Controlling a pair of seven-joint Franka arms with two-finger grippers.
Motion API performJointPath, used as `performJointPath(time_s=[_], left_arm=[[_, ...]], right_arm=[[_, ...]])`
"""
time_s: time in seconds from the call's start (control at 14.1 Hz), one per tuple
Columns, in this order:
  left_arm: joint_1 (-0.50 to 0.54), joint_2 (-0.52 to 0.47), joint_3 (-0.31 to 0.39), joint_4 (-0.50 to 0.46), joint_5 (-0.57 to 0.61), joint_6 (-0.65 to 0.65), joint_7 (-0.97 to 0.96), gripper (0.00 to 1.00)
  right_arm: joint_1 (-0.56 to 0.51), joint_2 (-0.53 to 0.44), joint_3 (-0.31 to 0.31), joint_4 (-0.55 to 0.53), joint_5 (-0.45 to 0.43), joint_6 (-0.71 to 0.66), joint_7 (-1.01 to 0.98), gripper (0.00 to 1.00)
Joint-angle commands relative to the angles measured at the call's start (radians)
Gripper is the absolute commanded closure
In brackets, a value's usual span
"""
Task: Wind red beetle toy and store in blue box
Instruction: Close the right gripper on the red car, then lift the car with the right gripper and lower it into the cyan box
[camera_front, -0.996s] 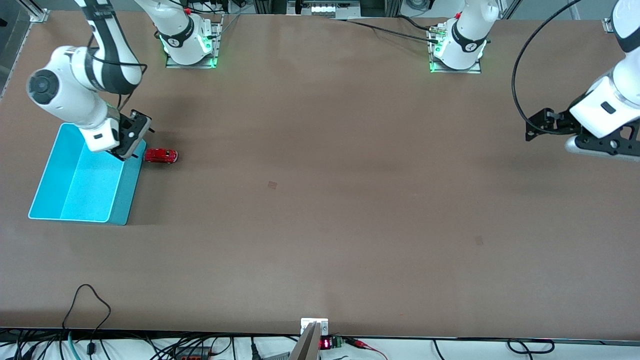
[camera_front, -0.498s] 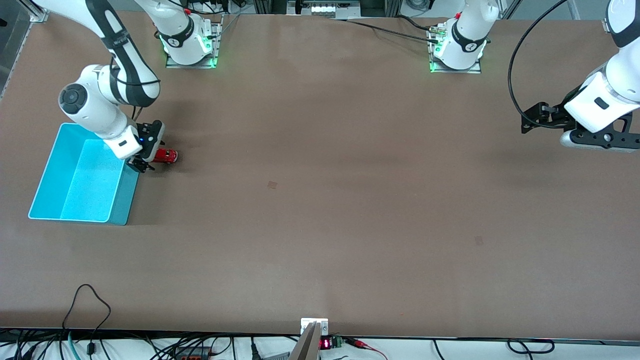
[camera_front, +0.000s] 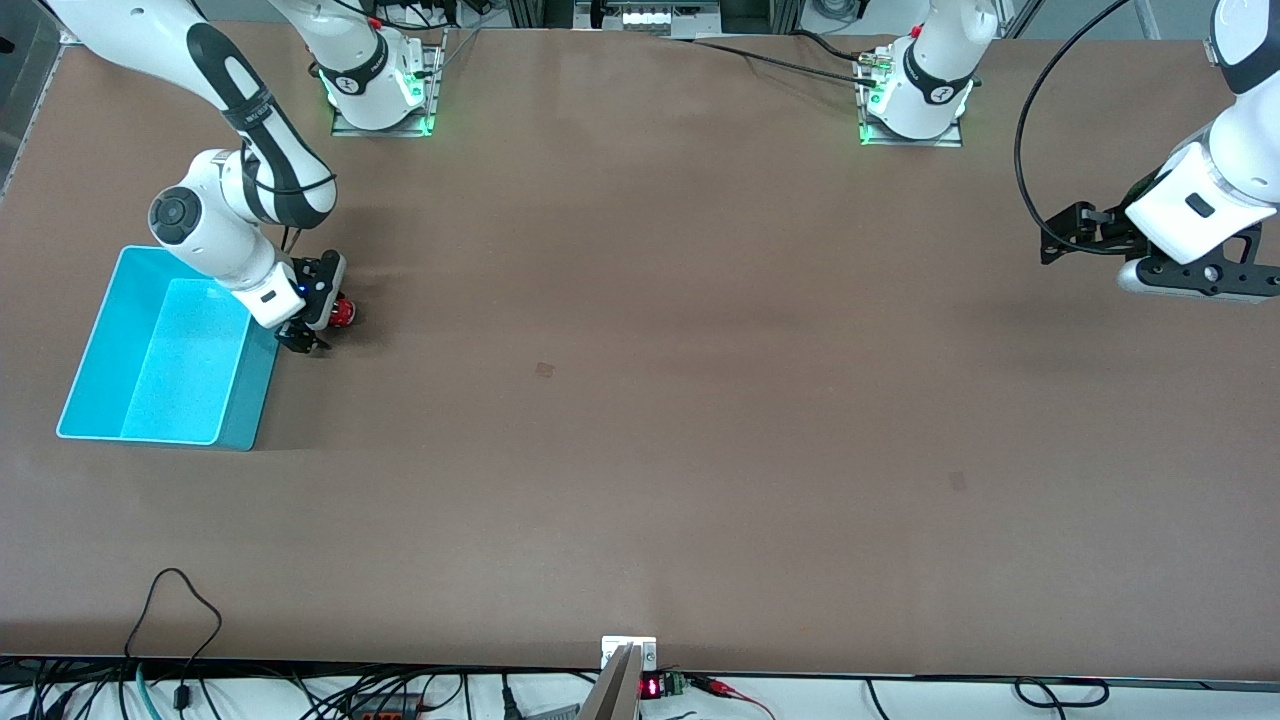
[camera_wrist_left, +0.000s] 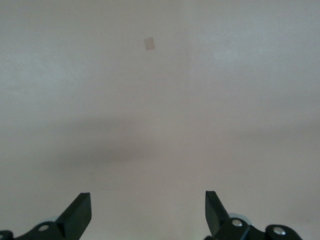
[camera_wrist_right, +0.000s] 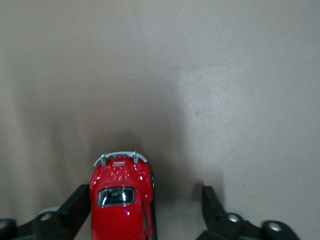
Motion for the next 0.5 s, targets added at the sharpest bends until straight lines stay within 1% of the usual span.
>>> performJointPath(time_s=[0.0,0.07,0.14,0.21,0.43], left_arm=[[-0.014,-0.015,0.014,0.000,-0.017,-0.014,-0.009,0.00],[-0.014,-0.015,0.013,0.000,-0.017,-0.014,-0.009,0.00],[-0.014,-0.015,0.013,0.000,-0.017,-0.014,-0.009,0.00],[-0.015,-0.015,0.013,0.000,-0.017,-0.014,-0.012,0.00],[-0.017,-0.015,0.013,0.001,-0.017,-0.013,-0.015,0.00]], right_arm=[[-0.018,-0.006,0.013,0.000,-0.005,0.012,-0.038,0.67],[-0.018,-0.006,0.013,0.001,-0.005,0.012,-0.038,0.87],[-0.018,-0.006,0.013,0.001,-0.003,0.012,-0.038,0.96],[-0.018,-0.009,0.013,0.003,-0.003,0.010,-0.038,1.00],[-0.006,-0.024,0.016,0.027,0.004,0.009,0.021,1.00]])
